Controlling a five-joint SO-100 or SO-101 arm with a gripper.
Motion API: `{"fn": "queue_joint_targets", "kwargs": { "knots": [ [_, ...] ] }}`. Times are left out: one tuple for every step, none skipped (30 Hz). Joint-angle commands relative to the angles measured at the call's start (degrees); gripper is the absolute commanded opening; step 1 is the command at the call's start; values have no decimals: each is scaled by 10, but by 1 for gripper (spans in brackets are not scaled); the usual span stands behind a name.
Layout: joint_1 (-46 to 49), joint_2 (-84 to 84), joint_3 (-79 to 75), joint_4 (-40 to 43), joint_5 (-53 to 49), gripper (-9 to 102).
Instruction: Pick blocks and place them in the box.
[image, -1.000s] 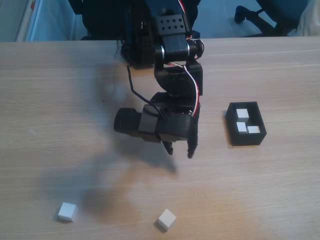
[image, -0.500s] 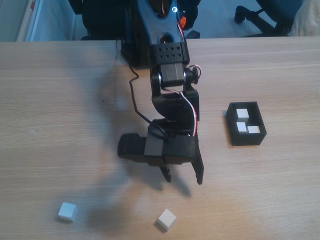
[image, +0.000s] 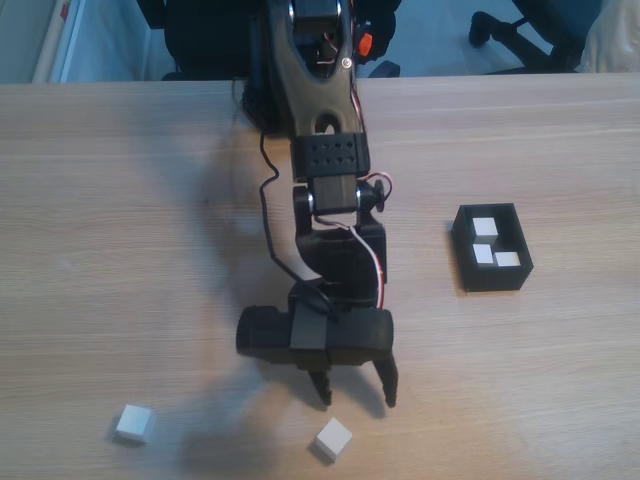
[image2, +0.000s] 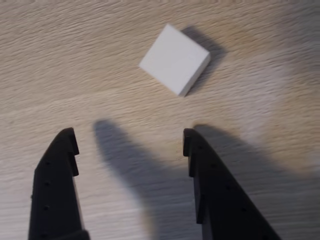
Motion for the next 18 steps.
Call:
{"fn": "queue_joint_targets", "kwargs": {
  "knots": [
    [5,-9,-42,-24,-12,23],
    [7,-17,-50,-28,-14,23],
    [7,-25,-59,-33,-15,23],
    [8,-33,-67,-35,-16,23],
    [9,-40,-76,-37,-18,23],
    [9,-47,-84,-39,-19,23],
    [10,-54,-92,-40,-19,23],
    [11,-61,-100,-41,-22,23],
    [11,-69,-108,-41,-25,23],
    [12,-75,-115,-42,-26,23],
    [13,-82,-121,-44,-29,23],
    [15,-88,-128,-44,-30,23],
    [17,-93,-133,-44,-33,23],
    [18,-98,-137,-44,-36,23],
    [21,-102,-141,-44,-39,23],
    [23,-106,-143,-46,-41,23],
    [24,-111,-145,-48,-44,23],
    [25,-113,-147,-52,-45,23]
  ]
}}
